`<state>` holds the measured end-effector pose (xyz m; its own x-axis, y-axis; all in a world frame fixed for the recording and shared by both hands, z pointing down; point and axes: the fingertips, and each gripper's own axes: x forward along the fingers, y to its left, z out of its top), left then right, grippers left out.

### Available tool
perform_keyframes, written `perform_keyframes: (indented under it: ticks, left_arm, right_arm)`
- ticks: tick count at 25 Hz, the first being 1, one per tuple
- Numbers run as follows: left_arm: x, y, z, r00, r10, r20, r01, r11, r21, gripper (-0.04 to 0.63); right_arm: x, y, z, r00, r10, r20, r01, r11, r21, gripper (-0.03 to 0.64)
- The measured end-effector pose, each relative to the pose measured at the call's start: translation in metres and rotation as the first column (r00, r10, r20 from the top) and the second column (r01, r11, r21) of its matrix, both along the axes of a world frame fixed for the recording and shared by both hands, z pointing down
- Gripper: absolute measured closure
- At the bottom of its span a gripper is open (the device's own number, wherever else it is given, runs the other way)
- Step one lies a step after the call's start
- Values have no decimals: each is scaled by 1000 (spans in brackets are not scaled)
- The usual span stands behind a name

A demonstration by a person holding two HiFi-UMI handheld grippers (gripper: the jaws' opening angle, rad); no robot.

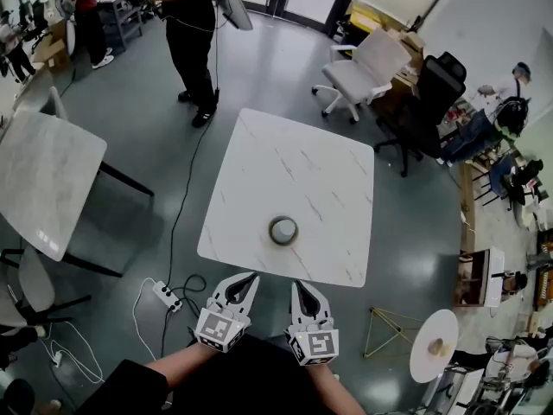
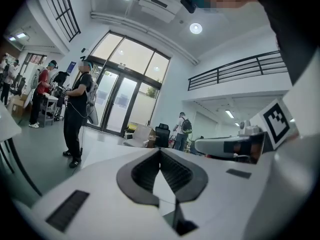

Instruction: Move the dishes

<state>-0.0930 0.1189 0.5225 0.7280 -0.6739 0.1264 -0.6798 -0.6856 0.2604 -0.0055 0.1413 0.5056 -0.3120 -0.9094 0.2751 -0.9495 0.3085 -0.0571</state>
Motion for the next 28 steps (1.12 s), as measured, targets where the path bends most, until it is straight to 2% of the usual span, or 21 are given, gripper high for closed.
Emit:
perform_keyframes:
  ticks: [5,9,13,16,20,23,24,26,28]
  left_arm:
    - [-8,-29,18,999,44,14,-44,998,-41,580]
    - [-6,-42,35,998,60,36,-57,995,-79,580]
    - [10,-58,48,996,76,38,-71,990,-124,580]
    - [18,-73,58,995,79,68,-70,989,-131,580]
    - [23,-96,79,992,59,111,-41,986,-160,580]
    - [29,-110,90,991,38,126,-13,981,-193,580]
    - [30,-114,95,991,29,129,-2,979,-205,580]
    - [33,-122,104,993,-1,114,30,969,-247,580]
    - [34,-129,116,997,-52,62,70,945,-319,580]
  right_arm:
    - [-7,-22,31,1000,-14,-16,13,996,-90,601]
    - [2,-36,43,999,30,-18,-32,993,-113,601]
    - [21,-55,60,997,70,20,-66,984,-163,600]
    - [31,-73,73,999,39,8,-37,983,-182,600]
    - [44,-101,90,998,-31,-58,19,982,-189,600]
    - [50,-119,108,994,-86,-62,70,970,-233,598]
    - [50,-124,116,993,-107,-51,91,962,-259,587]
    - [48,-135,135,987,-153,-43,132,939,-318,437]
    - [47,-146,155,980,-189,-65,151,916,-373,420]
